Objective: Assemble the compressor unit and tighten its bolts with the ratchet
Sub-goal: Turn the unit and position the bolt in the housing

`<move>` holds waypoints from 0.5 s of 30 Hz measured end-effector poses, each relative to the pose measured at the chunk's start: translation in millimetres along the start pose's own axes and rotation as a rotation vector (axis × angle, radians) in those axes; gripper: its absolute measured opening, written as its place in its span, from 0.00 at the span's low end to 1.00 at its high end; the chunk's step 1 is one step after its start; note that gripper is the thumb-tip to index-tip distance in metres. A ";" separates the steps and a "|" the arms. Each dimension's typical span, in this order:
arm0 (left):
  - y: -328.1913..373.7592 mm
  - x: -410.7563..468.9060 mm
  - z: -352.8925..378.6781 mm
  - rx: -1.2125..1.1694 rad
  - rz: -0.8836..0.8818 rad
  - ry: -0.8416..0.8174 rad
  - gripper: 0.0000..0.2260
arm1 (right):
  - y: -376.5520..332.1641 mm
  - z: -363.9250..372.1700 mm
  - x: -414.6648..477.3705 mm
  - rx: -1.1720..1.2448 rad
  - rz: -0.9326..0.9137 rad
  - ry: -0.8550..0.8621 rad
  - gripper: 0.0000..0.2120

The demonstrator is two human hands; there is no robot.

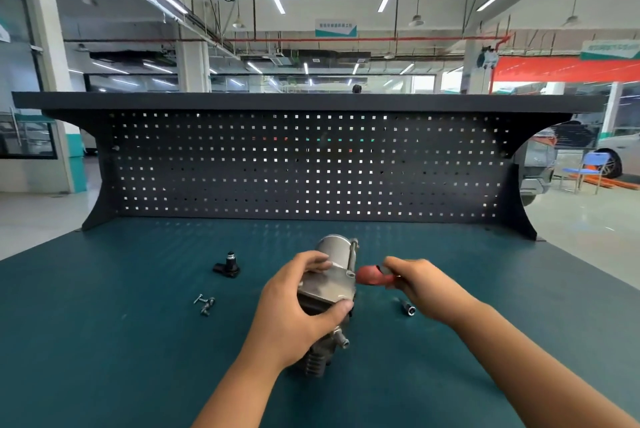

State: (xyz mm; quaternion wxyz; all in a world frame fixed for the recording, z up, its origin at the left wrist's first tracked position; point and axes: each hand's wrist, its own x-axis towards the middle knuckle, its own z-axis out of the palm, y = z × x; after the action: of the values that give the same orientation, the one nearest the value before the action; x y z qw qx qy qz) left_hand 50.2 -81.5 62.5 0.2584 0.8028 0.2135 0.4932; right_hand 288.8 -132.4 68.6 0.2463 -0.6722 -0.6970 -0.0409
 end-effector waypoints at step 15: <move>-3.2 -1.5 -4.6 0.028 0.026 0.078 0.20 | 40.3 48.1 -26.2 -0.089 -0.173 -0.182 0.07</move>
State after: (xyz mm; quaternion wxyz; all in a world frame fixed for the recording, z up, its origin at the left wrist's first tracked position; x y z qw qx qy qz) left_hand 45.2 -78.9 61.3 0.2322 0.7890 0.2199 0.5245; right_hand 312.9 -134.0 5.0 0.1477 -0.6207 -0.7693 -0.0318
